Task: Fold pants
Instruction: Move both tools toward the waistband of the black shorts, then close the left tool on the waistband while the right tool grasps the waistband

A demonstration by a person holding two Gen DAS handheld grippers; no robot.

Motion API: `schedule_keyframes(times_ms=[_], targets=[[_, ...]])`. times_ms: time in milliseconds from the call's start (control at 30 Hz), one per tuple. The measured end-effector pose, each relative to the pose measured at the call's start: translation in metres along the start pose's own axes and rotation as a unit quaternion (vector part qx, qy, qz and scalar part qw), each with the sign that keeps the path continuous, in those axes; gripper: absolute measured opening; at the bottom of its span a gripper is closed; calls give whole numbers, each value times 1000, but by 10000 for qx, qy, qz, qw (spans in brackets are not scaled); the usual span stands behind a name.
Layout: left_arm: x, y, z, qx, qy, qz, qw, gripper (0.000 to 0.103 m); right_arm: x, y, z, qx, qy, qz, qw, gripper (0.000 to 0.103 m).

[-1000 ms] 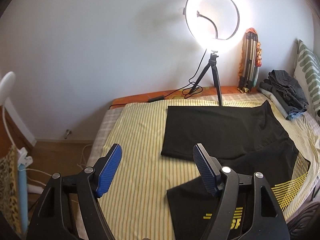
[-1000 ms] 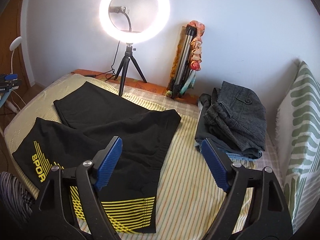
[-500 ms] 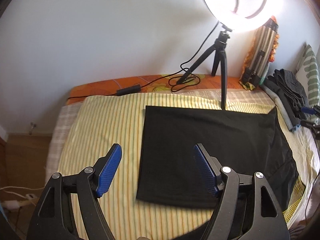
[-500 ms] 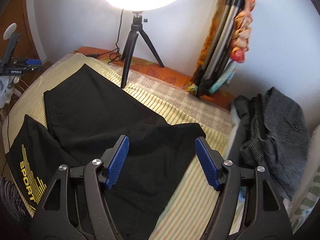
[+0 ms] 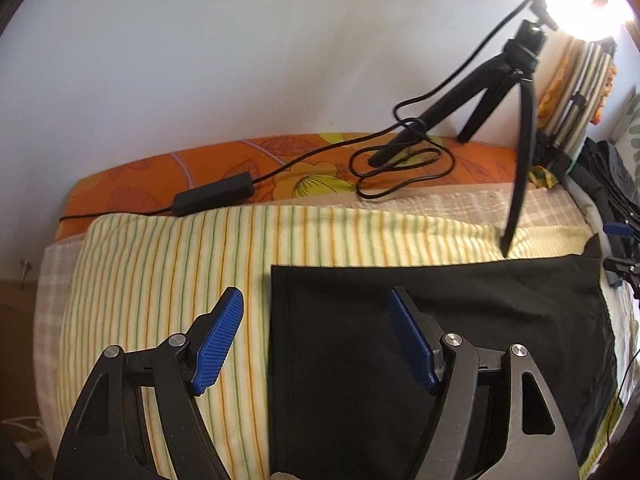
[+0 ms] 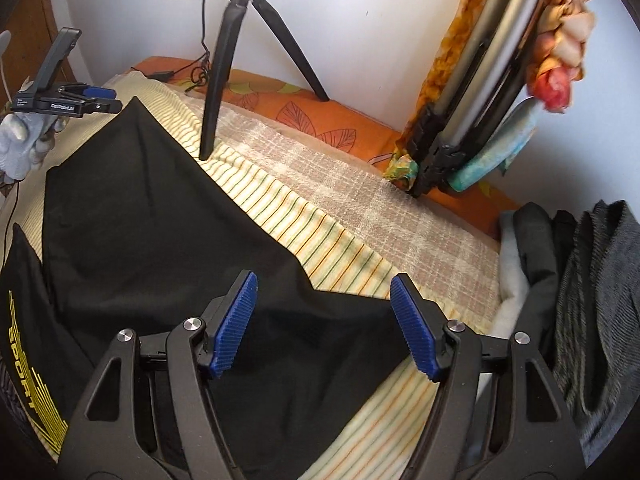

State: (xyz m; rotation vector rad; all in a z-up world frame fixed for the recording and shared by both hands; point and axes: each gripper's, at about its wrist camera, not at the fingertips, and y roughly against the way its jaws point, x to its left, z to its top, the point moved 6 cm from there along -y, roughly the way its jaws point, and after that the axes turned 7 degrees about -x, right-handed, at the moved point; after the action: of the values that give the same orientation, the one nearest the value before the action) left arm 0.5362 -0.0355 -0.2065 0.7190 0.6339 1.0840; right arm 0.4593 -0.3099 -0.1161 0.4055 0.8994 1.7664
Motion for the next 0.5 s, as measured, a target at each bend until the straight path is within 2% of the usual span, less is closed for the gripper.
schedule_keyframes(times_ms=[233,433,467,500], targets=[[12,-24,-2,150,-221,291,9992,74,-2,-28,-1,227,192,159,9994,73],[12,-29,1,-14,-265,315,9992,75,-9,-45,-3,339,130,134,9992,75],[11,-28,1,-39,-293,333,9990,74,-10,-47,-5,361,118,145,9992,75],[10,-28,2,-72,-347,343,9988,67,-11,-49,-6,390,116,134,9991,75]])
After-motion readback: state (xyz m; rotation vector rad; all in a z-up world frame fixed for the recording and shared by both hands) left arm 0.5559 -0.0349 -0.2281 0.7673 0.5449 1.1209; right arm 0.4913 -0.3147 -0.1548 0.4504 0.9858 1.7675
